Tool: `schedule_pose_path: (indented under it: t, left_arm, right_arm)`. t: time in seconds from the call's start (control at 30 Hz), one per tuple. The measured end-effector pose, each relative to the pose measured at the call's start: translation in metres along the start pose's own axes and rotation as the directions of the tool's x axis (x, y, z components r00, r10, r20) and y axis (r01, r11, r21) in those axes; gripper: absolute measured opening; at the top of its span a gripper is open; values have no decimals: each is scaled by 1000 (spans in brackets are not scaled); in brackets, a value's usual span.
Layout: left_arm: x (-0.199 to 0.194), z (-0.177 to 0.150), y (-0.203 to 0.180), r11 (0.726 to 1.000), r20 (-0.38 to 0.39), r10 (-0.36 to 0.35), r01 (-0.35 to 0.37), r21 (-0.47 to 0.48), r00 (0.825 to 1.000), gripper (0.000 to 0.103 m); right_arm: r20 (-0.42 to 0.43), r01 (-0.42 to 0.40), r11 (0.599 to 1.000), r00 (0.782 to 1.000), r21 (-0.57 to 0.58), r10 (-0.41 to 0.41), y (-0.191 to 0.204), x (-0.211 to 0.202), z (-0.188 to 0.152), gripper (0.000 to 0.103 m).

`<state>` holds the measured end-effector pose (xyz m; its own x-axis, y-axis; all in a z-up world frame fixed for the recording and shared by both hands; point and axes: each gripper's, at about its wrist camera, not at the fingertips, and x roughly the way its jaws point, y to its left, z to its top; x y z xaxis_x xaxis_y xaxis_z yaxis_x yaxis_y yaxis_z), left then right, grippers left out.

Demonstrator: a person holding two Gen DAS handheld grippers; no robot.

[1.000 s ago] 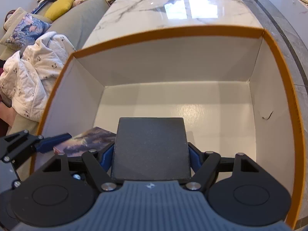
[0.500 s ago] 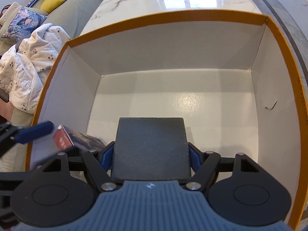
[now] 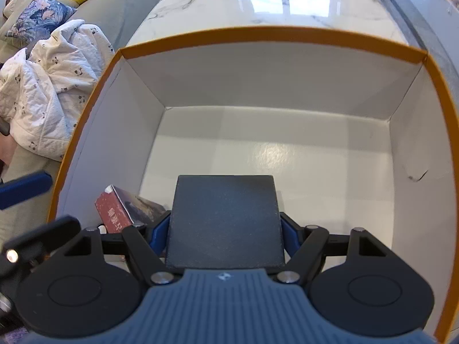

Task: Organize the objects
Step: 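Lower the book box into the orange box and open the left tool, then lower the grey case into the orange box beside the book with the right tool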

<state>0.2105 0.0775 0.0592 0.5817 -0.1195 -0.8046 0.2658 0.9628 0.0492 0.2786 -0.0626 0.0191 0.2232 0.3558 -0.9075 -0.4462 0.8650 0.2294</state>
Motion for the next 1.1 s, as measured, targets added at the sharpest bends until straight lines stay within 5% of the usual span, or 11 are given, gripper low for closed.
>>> schedule_pose_path:
  t: [0.27,0.7,0.9,1.1]
  left_arm:
    - [24,2,-15,993,-117,-23,36,111,993,30]
    - [78,24,-4,996,-108,-11,20,91,994,20]
    - [40,29,10,994,-28,-90,91,63,996,20]
    - [23,14,6,979,-127,-136,153,136,983,20]
  right_arm:
    - [-1,10,1000,1000,-16,-10,-8,-6,-4,76]
    - [12,30,999,999,-18,-30,-15,7,28,76]
    - [20,24,1000,1000,-15,-23,-25,2,30,76]
    - [25,1,999,1000,-45,0,-20,-2,26,76]
